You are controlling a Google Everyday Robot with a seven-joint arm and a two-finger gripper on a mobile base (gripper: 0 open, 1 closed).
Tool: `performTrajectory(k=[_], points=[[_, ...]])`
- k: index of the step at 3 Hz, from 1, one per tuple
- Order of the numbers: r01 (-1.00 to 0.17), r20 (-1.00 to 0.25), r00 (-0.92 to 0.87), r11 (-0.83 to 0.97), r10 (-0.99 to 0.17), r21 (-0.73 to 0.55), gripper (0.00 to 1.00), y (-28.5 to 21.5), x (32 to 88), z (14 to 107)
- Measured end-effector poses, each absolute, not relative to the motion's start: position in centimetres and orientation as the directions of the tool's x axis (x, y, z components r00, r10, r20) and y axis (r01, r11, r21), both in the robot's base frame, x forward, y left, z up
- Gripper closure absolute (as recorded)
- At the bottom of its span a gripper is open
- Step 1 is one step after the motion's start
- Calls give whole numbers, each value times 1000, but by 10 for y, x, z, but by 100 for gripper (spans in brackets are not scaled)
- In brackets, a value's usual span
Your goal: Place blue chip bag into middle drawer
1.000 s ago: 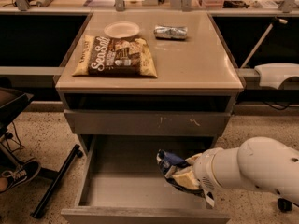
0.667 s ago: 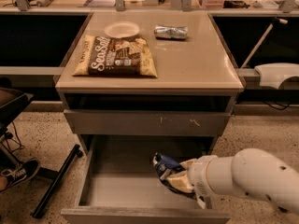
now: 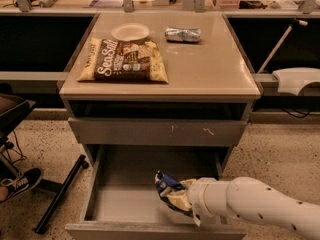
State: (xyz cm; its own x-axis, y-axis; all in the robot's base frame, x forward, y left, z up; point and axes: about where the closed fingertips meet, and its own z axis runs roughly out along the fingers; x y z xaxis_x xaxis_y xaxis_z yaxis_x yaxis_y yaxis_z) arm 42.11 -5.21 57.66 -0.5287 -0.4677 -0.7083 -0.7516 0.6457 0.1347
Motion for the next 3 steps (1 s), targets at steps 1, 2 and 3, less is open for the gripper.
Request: performTrajectory(k=[1, 2, 3], points=[[-752, -709, -527, 646, -468, 133, 100, -52, 421, 577], [-734, -748, -507, 669, -429, 114, 100, -55, 449, 567], [-707, -798, -475, 701, -370, 96, 100, -53, 491, 541]])
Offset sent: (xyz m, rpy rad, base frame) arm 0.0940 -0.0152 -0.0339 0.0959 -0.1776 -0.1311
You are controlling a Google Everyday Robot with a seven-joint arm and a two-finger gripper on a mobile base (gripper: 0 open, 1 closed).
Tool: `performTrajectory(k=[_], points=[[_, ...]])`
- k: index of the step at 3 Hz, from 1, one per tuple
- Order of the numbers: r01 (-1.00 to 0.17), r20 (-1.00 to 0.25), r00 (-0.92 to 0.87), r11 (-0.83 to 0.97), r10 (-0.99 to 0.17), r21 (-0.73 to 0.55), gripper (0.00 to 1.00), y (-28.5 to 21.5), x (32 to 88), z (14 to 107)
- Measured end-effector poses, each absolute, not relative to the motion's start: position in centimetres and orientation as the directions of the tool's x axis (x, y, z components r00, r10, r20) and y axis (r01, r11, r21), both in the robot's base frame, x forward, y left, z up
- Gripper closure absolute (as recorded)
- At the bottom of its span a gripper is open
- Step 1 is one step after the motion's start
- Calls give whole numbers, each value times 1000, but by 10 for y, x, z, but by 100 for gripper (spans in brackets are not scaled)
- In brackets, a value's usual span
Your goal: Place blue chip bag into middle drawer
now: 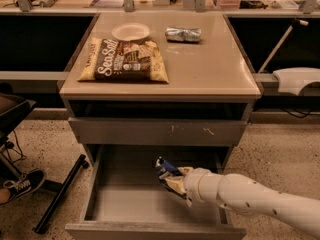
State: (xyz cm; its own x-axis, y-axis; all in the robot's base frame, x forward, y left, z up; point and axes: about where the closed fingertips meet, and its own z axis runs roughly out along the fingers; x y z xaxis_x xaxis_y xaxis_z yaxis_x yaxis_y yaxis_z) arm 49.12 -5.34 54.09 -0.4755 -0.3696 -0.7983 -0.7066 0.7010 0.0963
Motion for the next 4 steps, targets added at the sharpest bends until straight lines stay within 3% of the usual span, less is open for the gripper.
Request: performTrajectory(k=[2, 4], points=[[-706, -839, -457, 694, -295, 141, 100, -41, 505, 492], [-729, -732, -475, 685, -488, 17, 100, -64, 497, 454]])
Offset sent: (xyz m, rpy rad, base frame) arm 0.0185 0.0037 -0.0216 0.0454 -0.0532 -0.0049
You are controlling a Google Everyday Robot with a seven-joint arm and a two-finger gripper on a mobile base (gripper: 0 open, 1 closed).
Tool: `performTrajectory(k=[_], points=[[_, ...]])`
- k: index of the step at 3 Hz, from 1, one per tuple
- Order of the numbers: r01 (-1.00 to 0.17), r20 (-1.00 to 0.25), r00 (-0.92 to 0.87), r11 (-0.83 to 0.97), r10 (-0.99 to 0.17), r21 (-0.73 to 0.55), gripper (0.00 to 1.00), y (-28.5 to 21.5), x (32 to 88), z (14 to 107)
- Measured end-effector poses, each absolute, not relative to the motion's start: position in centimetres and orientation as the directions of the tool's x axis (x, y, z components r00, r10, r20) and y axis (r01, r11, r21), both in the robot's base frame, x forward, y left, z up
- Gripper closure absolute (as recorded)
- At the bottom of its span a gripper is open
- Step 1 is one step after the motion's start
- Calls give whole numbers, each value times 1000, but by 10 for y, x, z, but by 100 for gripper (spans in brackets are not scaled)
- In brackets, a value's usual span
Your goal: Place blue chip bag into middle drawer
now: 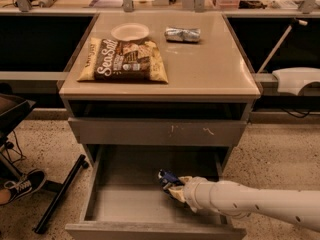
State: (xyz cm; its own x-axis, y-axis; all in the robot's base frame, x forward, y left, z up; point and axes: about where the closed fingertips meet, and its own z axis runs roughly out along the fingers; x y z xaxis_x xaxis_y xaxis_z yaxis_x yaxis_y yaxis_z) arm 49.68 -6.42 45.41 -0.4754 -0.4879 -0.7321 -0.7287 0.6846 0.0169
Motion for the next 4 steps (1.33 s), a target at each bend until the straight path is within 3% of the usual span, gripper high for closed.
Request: performTrajectory(k=[1, 4], points=[[-733, -720, -478, 681, -503, 11, 81, -67, 498, 448], [-733, -720, -478, 680, -503, 11, 11, -67, 498, 448]])
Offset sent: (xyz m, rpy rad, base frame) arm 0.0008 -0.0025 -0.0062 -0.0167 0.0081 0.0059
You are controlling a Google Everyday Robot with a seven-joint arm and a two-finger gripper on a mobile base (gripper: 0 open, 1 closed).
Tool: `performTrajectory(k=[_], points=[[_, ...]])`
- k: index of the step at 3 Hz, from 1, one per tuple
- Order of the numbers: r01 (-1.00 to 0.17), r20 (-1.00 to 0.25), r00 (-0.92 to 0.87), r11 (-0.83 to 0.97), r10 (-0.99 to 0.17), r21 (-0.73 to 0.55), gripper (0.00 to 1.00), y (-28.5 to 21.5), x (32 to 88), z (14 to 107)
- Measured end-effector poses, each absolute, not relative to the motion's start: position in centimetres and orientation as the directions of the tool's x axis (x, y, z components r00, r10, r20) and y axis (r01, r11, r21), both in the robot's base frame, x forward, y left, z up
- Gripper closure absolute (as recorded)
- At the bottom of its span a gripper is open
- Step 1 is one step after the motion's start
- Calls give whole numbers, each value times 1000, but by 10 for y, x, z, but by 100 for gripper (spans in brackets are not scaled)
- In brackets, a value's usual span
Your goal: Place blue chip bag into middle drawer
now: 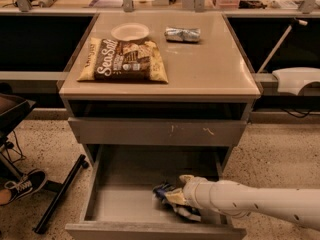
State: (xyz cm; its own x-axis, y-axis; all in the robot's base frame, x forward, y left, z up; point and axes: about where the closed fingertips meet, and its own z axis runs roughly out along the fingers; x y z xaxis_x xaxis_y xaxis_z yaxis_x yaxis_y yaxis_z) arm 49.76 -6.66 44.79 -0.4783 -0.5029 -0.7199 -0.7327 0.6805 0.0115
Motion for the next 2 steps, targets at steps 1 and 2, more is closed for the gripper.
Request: performTrajectory(k=[1, 2], points=[[-733, -720, -478, 680, -503, 12, 0, -67, 498, 448], [-733, -720, -478, 680, -503, 12, 0, -67, 498, 448]])
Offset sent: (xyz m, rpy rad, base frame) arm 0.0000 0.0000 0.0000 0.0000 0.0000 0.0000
